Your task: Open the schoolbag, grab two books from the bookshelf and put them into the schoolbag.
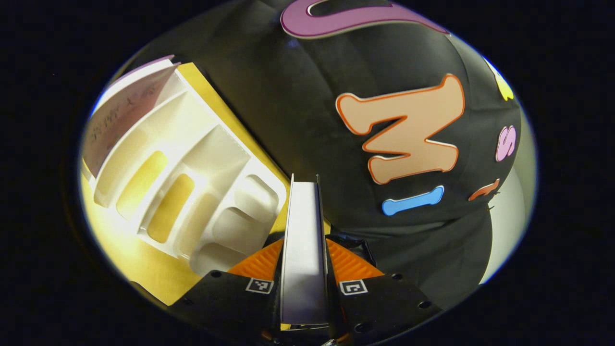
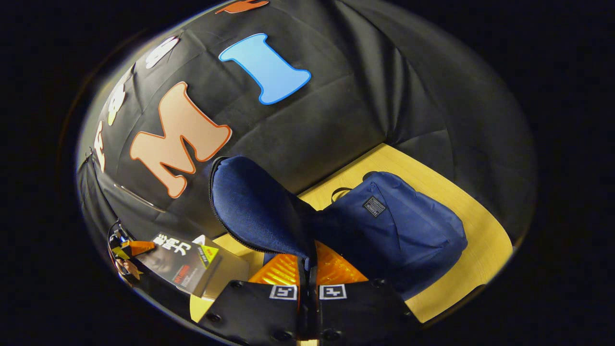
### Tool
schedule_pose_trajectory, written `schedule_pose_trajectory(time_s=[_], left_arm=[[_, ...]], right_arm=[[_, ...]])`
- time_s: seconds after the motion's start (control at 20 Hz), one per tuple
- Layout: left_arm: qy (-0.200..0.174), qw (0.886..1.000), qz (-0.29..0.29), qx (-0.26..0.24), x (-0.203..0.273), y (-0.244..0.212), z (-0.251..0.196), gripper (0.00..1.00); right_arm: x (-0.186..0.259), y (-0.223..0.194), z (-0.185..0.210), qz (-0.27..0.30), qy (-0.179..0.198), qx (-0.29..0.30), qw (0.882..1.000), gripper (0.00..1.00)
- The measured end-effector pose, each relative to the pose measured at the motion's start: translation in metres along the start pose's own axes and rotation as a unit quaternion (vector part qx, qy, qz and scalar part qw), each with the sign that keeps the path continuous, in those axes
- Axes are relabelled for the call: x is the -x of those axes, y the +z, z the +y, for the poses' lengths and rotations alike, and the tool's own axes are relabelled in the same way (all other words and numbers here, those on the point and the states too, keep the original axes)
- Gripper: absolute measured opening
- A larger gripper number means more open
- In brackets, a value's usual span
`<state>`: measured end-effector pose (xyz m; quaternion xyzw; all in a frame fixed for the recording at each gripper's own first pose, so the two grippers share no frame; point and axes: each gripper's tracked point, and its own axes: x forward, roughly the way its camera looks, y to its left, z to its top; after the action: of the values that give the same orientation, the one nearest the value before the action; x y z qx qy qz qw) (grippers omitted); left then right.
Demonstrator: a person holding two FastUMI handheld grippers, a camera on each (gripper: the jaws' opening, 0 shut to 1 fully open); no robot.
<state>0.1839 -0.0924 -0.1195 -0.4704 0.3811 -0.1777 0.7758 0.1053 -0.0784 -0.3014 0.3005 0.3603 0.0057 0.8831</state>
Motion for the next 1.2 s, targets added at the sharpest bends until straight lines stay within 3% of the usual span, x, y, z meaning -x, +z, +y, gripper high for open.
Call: schedule_pose_trajectory(time_s=[0.5, 1.05, 1.2], left_arm=[[0.049, 0.998, 0.042, -0.008, -0.109, -0.082, 0.005, 0.36], [0.049, 0.997, 0.062, 0.001, -0.207, -0.173, -0.012, 0.36], [0.034, 0.998, 0.056, 0.021, -0.223, -0.197, -0.022, 0.36]], right_arm=[[0.003, 0.007, -0.002, -0.001, 0.018, -0.026, 1.000, 0.02], [0.003, 0.018, -0.001, -0.012, 0.035, -0.046, 0.998, 0.01], [0.003, 0.021, 0.002, -0.019, 0.041, -0.054, 0.998, 0.03]])
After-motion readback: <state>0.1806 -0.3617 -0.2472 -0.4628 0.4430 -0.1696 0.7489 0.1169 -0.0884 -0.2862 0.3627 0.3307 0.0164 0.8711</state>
